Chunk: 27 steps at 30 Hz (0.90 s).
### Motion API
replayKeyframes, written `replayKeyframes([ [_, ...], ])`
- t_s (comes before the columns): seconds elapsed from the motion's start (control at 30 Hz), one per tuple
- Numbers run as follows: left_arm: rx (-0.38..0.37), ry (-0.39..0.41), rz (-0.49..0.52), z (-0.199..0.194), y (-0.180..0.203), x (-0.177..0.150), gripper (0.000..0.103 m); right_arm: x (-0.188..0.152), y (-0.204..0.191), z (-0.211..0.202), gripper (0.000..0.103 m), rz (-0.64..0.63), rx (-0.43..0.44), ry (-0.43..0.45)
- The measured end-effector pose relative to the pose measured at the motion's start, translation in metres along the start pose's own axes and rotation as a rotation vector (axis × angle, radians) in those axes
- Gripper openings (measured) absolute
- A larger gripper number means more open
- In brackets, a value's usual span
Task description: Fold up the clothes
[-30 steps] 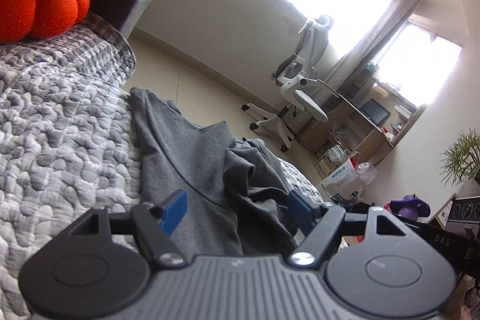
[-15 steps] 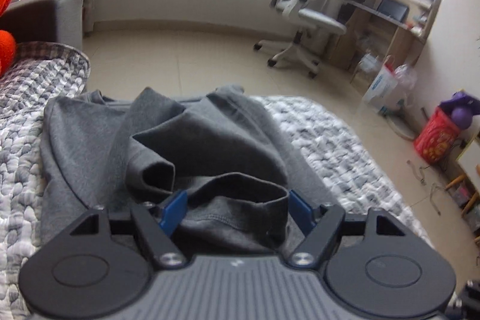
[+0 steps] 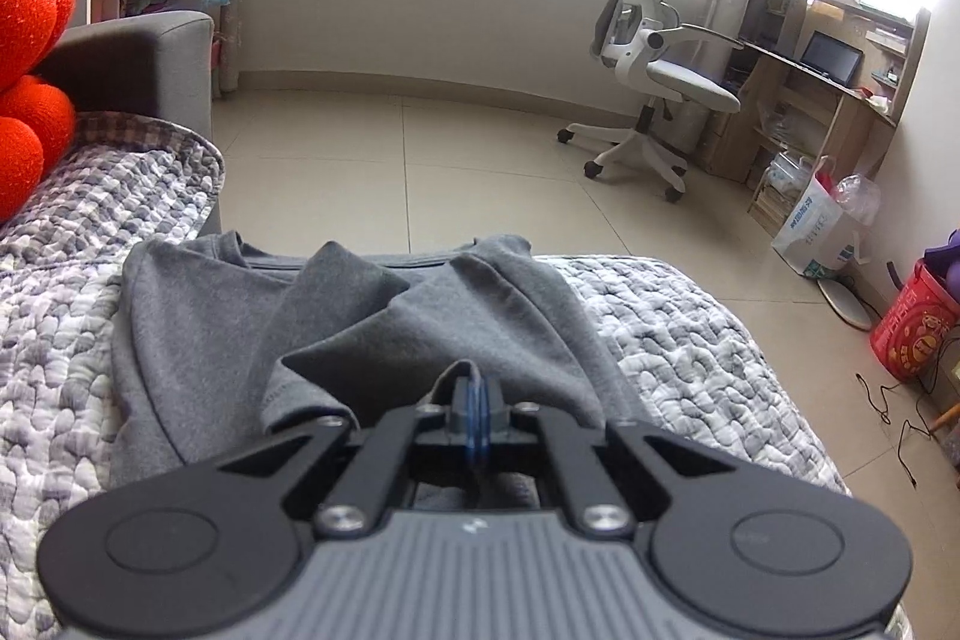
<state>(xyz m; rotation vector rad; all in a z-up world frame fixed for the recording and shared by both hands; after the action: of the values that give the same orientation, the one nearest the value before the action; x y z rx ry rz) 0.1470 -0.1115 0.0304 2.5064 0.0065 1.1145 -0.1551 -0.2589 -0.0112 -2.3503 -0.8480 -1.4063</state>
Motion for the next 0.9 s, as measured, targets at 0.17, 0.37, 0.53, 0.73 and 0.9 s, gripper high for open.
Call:
replayKeyframes([
  [0.17,-0.017,-0.007,-0.031,-0.002,0.0,0.001,0.001,-0.018,-0.011,-0.005,0.039,-0.043,-0.027,-0.05],
  [0.37,-0.029,-0.002,-0.035,-0.006,-0.001,0.004,0.002,-0.011,-0.015,-0.007,0.006,-0.007,-0.067,-0.01],
  [0.53,-0.04,0.029,-0.008,-0.014,-0.001,0.015,0.001,0.001,-0.02,-0.004,0.005,0.043,0.026,0.007],
  [0.73,-0.037,0.045,0.0,-0.013,-0.005,0.021,0.001,0.011,-0.017,0.038,0.006,0.216,0.243,0.004],
  [0.9,-0.016,0.062,0.024,-0.013,-0.015,0.017,0.002,0.009,-0.031,0.059,0.006,0.208,0.266,-0.027],
])
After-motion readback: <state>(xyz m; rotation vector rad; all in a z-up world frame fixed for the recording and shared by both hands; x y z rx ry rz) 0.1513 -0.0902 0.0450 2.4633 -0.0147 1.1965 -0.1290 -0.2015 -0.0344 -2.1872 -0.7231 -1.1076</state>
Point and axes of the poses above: each gripper's, at about its wrist camera, not at the fingertips, and z roughly the way its jaws point, y to its right, x to its top, the point moved 4 cm from there along z, roughly the way its jaws point, and after that the axes turned 13 degrees about -z, right-handed, at the moved point
